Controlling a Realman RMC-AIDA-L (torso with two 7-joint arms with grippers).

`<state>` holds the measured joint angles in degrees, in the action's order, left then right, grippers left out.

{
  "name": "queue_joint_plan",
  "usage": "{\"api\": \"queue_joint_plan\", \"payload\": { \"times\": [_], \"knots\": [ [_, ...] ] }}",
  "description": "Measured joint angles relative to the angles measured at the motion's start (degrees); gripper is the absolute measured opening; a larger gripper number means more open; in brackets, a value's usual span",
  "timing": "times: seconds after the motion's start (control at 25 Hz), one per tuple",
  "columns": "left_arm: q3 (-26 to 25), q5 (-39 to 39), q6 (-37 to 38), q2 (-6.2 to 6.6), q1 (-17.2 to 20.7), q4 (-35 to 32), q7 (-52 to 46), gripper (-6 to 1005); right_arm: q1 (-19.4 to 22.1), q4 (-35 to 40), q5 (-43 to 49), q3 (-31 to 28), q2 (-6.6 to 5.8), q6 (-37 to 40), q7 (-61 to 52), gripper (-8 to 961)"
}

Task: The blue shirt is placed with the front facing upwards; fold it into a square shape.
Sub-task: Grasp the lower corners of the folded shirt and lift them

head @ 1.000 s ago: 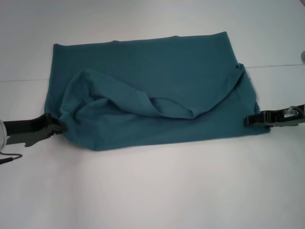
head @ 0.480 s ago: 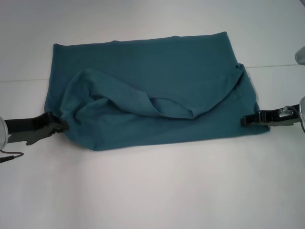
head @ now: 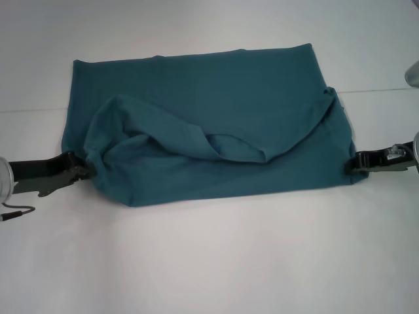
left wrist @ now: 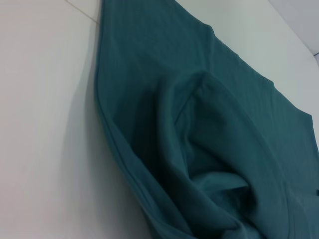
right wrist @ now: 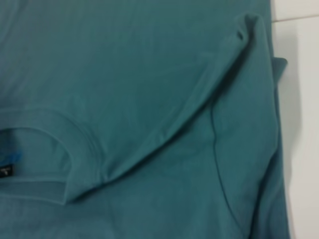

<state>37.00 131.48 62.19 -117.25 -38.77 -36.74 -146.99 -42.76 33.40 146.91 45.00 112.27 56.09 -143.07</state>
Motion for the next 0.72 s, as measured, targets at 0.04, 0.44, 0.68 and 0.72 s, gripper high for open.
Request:
{"api": "queue_joint_plan", "payload": {
  "times": [0.04,0.44,0.68,0.72],
  "knots": [
    [0.0,0.0,0.0,0.0,0.0,0.0,0.0,64,0.0,0.0,0.3,0.0,-0.01,0.0,-0.2,346],
    [0.0,0.0,0.2,0.2,0.0,0.0,-0.1,64,-0.1,0.6,0.6,0.0,-0.83,1.6,-0.6,65],
    [0.3,0.1,2.5,0.84,0.4,-0.1,0.4,65,0.0,1.4,0.7,0.0,-2.0,5.3,-0.7,22],
    [0.3,0.2,3.4,0.93,0.6,-0.3,0.7,65,0.2,2.1,0.7,0.0,-2.11,6.6,-0.7,22]
  ]
}}
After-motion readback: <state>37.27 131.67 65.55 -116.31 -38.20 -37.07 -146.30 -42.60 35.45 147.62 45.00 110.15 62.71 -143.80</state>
